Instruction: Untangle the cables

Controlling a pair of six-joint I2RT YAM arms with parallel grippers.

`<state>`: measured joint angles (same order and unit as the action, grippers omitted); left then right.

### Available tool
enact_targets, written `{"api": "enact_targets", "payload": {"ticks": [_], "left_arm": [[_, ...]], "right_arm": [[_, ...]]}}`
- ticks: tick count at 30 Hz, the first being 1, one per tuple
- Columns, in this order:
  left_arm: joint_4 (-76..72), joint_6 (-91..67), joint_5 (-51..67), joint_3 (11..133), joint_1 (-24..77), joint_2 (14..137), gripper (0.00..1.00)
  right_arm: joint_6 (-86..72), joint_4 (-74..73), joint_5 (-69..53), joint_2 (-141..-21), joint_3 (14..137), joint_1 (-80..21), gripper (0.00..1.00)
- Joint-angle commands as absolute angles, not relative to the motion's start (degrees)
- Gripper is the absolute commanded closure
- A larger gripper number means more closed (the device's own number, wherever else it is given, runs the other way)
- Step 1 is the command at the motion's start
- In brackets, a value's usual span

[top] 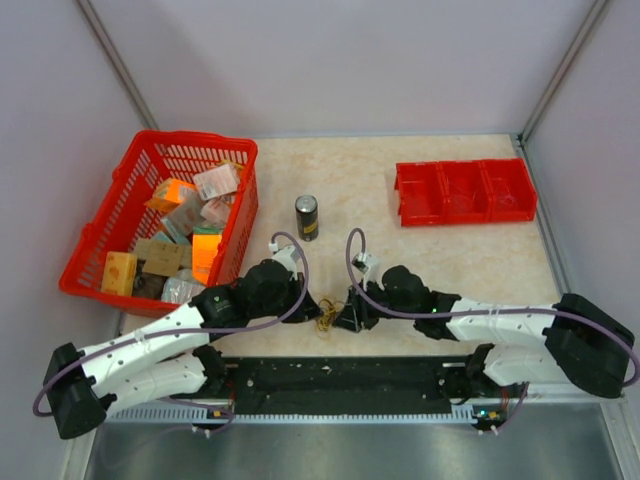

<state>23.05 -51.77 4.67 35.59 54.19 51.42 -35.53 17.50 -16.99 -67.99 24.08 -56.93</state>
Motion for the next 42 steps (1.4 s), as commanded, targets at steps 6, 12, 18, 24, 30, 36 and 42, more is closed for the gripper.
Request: {"api": "enact_targets", "payload": {"ticks": [6,12,18,24,30,36,42], "left_arm": [[29.42,-48.7,-1.91,43.93,54.05,45.81,1.0],[34.8,-41.94,-14.31,50.0,54.05,33.95,1.0],[41.65,-36.22,-25.21,59.48,54.05,27.51,1.0],[48.25,-34.37,-30.67,66.7,54.05,26.37,1.0],[49.4,-32.17,-30.77,74.16,54.05,24.44,1.0],[46.24,-30.5,-20.58,84.54,54.14,28.12,1.0],[40.52,-31.2,-11.25,84.02,54.14,34.7,1.0]], "right_arm": [[-42.35,10.92,7.09,-68.92,26.9,-58.27,1.0],[-46.75,-5.31,20.11,-61.89,25.49,-55.82,1.0],[-48.17,-20.72,24.43,-50.91,24.87,-41.08,1.0],[-40.01,-31.01,21.98,-42.11,29.34,-21.04,1.0],[-33.67,-32.87,15.39,-44.64,33.13,-3.98,1.0],[-31.91,-30.42,12.06,-51.59,34.27,-0.7,1.0],[-29.44,-28.3,6.73,-51.68,35.59,-10.43,1.0]]}}
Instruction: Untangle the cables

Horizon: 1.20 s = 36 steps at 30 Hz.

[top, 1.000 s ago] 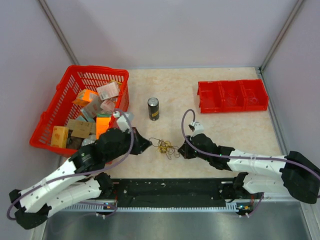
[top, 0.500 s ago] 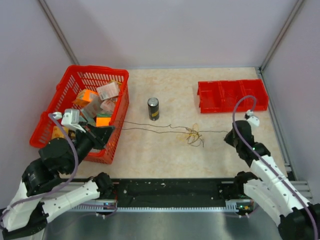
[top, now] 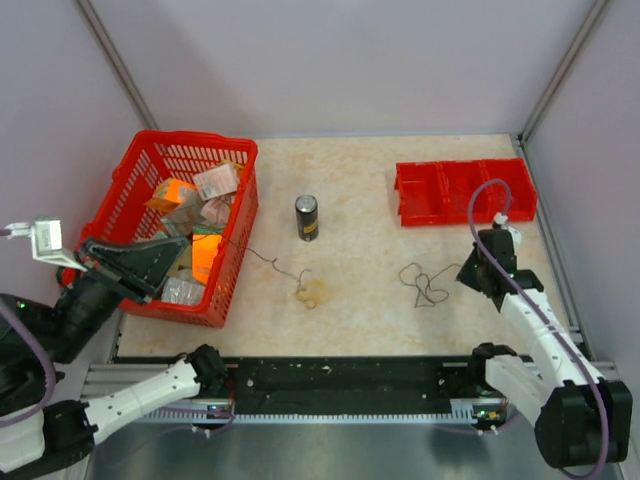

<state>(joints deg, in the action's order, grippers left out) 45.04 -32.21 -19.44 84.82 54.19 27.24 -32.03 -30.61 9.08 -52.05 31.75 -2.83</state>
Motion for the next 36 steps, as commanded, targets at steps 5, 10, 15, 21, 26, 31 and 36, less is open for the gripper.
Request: {"api": "enact_targets", "payload": {"ticks": [5,10,15,21,26,31,36], "left_arm": [[37.01,-27.08,-11.08,93.57,54.05,38.93,1.0],[36.83,-27.41,-7.48,97.83,54.14,42.45,1.0],[35.16,-32.33,-8.53,84.06,54.14,39.91,1.0],[34.28,-38.4,-10.28,68.84,54.14,37.01,1.0],[32.0,-42.88,-6.87,59.34,54.14,36.3,1.0],[31.03,-45.61,-4.57,55.46,54.14,36.39,1.0],[31.11,-46.67,-3.87,54.32,54.14,36.21,1.0]], "right_arm": [[-32.09,-27.96,7.4,-57.21,33.58,-13.18,1.0],[-29.98,-27.41,7.28,-51.69,37.16,-17.48,1.0],[-28.4,-32.69,9.23,-50.53,51.29,-17.67,1.0],[-24.79,-33.75,12.65,-58.52,70.99,-16.71,1.0],[-23.47,-32.35,12.04,-69.32,82.33,-13.98,1.0],[-23.11,-27.7,10.29,-78.03,87.62,-12.92,1.0],[-19.87,-21.9,13.62,-85.86,88.6,-11.78,1.0]]}}
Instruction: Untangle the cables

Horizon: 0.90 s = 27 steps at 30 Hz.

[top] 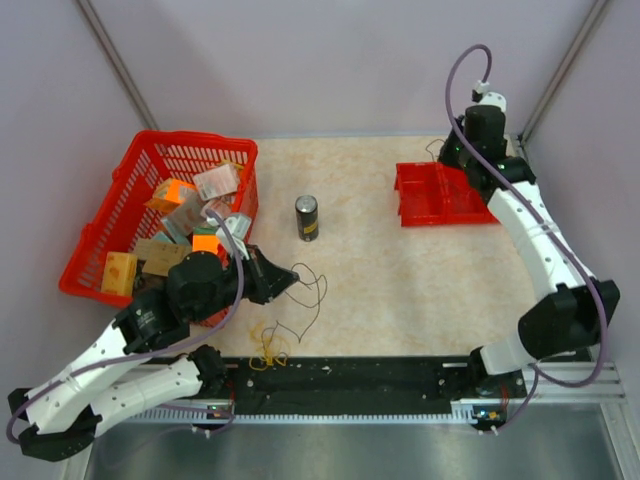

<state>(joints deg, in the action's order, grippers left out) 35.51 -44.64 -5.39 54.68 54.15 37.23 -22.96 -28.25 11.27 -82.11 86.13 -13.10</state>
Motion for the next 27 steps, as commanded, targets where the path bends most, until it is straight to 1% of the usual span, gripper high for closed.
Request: {"api": "enact_targets", "payload": {"ticks": [1,6,9,15,19,22,27], "left_arm": [[31.2,-46.67,-3.78,54.32,54.05,36.12,1.0],[31.46,-47.11,-3.69,53.97,54.05,35.51,1.0],[31.55,-47.2,-3.52,53.79,54.14,35.59,1.0],[31.2,-47.46,-3.69,53.09,54.05,35.42,1.0],[31.03,-47.2,-3.6,52.91,54.05,35.94,1.0],[30.76,-47.2,-3.17,53.09,54.05,36.3,1.0],[30.85,-47.63,-2.81,52.91,54.14,35.95,1.0]], "right_arm": [[-19.86,-20.75,13.19,-87.44,87.81,-11.17,1.0],[-19.08,-16.7,10.56,-95.43,86.48,-10.2,1.0],[-19.07,-16.52,4.77,-99.04,86.84,-10.37,1.0],[-16.09,-12.22,0.36,-97.12,82.62,-13.71,1.0],[-14.94,-11.87,0.44,-96.42,82.27,-14.76,1.0],[-15.11,-12.3,0.53,-98.43,82.7,-14.33,1.0],[-24.5,-15.47,4.56,-101.95,82.1,-8.8,1.0]]}}
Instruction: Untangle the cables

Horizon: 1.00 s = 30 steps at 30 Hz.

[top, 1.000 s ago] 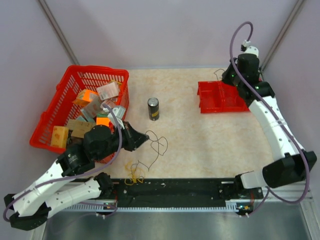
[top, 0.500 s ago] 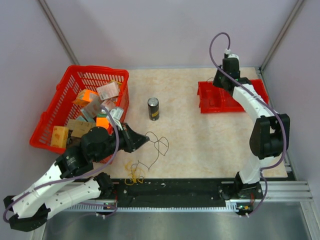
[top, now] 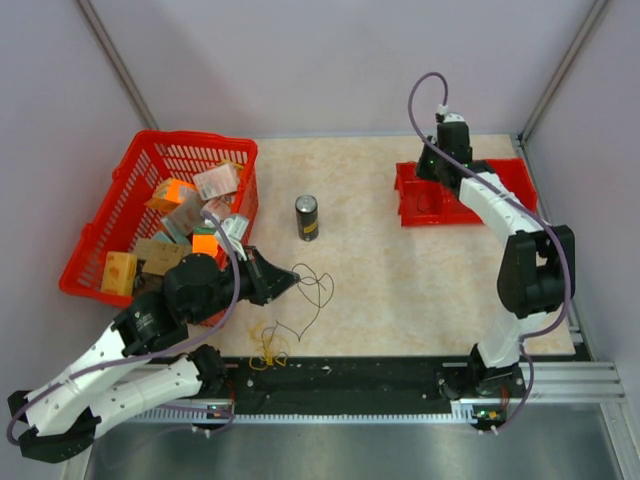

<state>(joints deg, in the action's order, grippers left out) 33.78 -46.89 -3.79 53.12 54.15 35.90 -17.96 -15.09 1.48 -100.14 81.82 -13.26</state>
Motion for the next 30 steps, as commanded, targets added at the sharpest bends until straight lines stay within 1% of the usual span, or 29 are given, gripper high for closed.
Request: {"api": "enact_targets", "payload": {"ticks": [1,4,5,8,9,10,11,12,13,19,22,25,30], "left_arm": [[30.85,-47.72,-2.73,52.74,54.14,35.69,1.0],[30.67,-48.08,-2.46,52.3,54.05,35.33,1.0],[30.67,-48.16,-2.46,52.21,54.14,35.33,1.0],[30.59,-48.08,-2.46,52.29,54.05,35.59,1.0],[30.41,-48.08,-2.37,52.29,54.05,35.68,1.0],[30.24,-48.16,-2.37,52.29,54.05,35.77,1.0],[29.97,-48.16,-2.2,52.21,54.05,35.95,1.0],[29.8,-48.16,-2.11,52.12,54.05,36.21,1.0],[29.62,-48.16,-1.85,52.03,54.05,36.38,1.0],[29.18,-48.08,-1.06,52.12,54.05,37.35,1.0],[29.27,-48.08,-0.88,52.12,54.05,37.35,1.0],[29.44,-47.99,-1.23,51.86,54.05,37.09,1.0],[29.53,-48.16,-0.97,51.33,54.14,36.65,1.0]], "right_arm": [[-25.39,-15.29,5.09,-102.21,81.39,-7.83,1.0],[-23.04,-15.55,6.42,-103.88,82.08,-7.03,1.0],[-21.64,-16.95,4.85,-105.71,83.66,-7.03,0.96],[-18.46,-26.08,0.27,-111.0,91.56,-7.12,0.77],[-18.54,-26.54,0.35,-110.48,91.32,-7.03,0.64],[-18.63,-26.54,0.26,-109.17,90.45,-6.94,0.54],[-18.89,-26.46,0.35,-107.68,89.22,-6.94,0.47],[-19.24,-26.46,0.35,-106.54,88.34,-6.77,0.42],[-19.86,-26.46,0.87,-105.31,87.46,-6.68,0.41],[-22.85,-26.28,1.23,-101.6,82.71,-4.05,0.4],[-22.59,-22.95,0.53,-99.06,78.41,-3.34,0.39],[-23.46,-21.53,2.98,-97.12,76.82,-2.12,0.39],[-24.35,-20.57,8.25,-98.61,77.25,1.67,0.39]]}}
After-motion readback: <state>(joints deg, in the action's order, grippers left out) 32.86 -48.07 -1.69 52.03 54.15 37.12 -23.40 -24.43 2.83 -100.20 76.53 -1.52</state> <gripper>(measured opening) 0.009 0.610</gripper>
